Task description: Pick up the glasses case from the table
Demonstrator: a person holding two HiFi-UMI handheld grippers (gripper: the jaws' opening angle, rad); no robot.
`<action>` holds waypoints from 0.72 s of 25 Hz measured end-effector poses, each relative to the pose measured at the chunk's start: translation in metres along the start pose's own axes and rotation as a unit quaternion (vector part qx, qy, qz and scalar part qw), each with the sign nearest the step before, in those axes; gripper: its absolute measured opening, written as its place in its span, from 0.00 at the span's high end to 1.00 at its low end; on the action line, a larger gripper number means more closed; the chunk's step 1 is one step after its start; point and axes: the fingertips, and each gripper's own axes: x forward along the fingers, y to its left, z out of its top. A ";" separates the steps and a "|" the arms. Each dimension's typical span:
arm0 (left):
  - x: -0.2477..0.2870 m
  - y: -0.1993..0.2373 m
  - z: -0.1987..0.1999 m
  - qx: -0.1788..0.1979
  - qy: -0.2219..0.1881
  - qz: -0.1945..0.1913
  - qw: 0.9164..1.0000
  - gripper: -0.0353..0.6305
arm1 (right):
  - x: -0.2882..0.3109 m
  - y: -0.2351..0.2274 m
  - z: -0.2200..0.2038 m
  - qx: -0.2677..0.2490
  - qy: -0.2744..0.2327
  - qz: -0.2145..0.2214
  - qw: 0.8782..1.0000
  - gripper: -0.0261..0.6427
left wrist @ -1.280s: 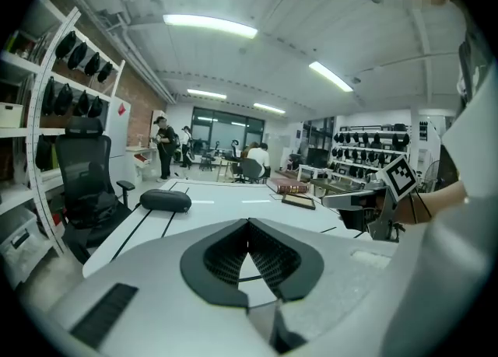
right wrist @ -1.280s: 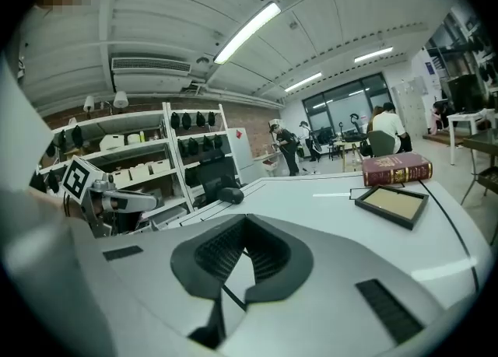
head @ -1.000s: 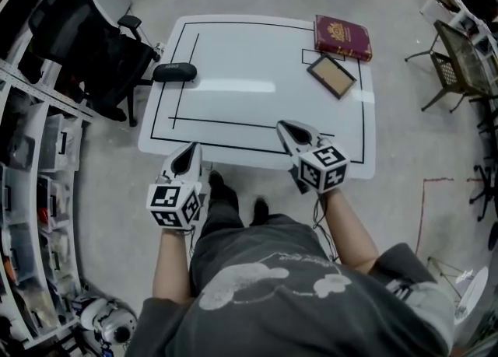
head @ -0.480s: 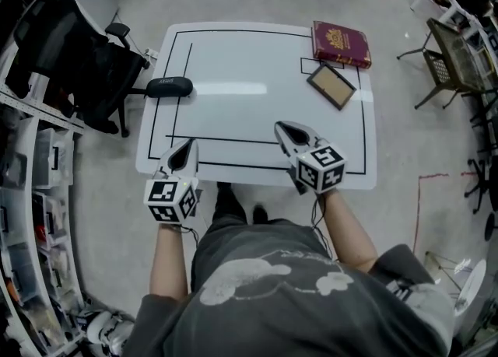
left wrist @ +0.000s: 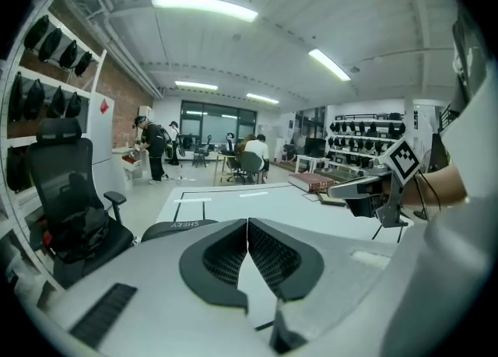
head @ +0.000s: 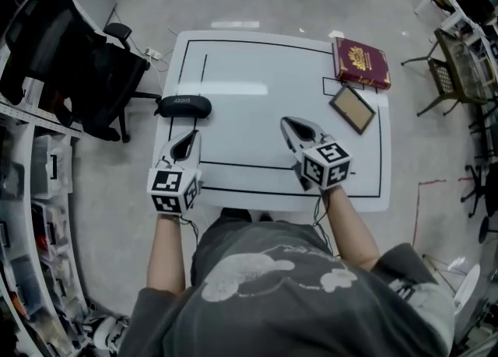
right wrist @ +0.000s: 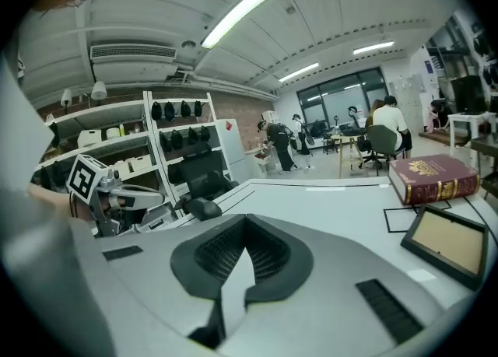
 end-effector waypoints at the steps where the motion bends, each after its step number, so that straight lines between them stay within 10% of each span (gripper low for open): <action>1: 0.004 0.007 0.001 0.006 0.004 -0.002 1.000 0.94 | 0.009 0.001 0.003 0.000 0.002 0.000 1.000 0.96; 7: 0.025 0.047 0.001 0.084 0.038 -0.004 0.996 0.93 | 0.053 0.014 0.014 -0.006 0.016 0.005 1.000 0.96; 10: 0.037 0.058 -0.005 0.162 0.070 -0.031 0.984 0.72 | 0.068 0.015 0.019 -0.009 0.022 0.002 1.000 0.96; 14: 0.055 0.069 -0.012 0.262 0.105 -0.080 0.956 0.50 | 0.082 0.012 0.024 -0.011 0.030 -0.008 0.999 0.96; 18: 0.070 0.076 -0.033 0.359 0.169 -0.129 0.908 0.39 | 0.093 0.007 0.027 -0.010 0.037 -0.019 0.999 0.96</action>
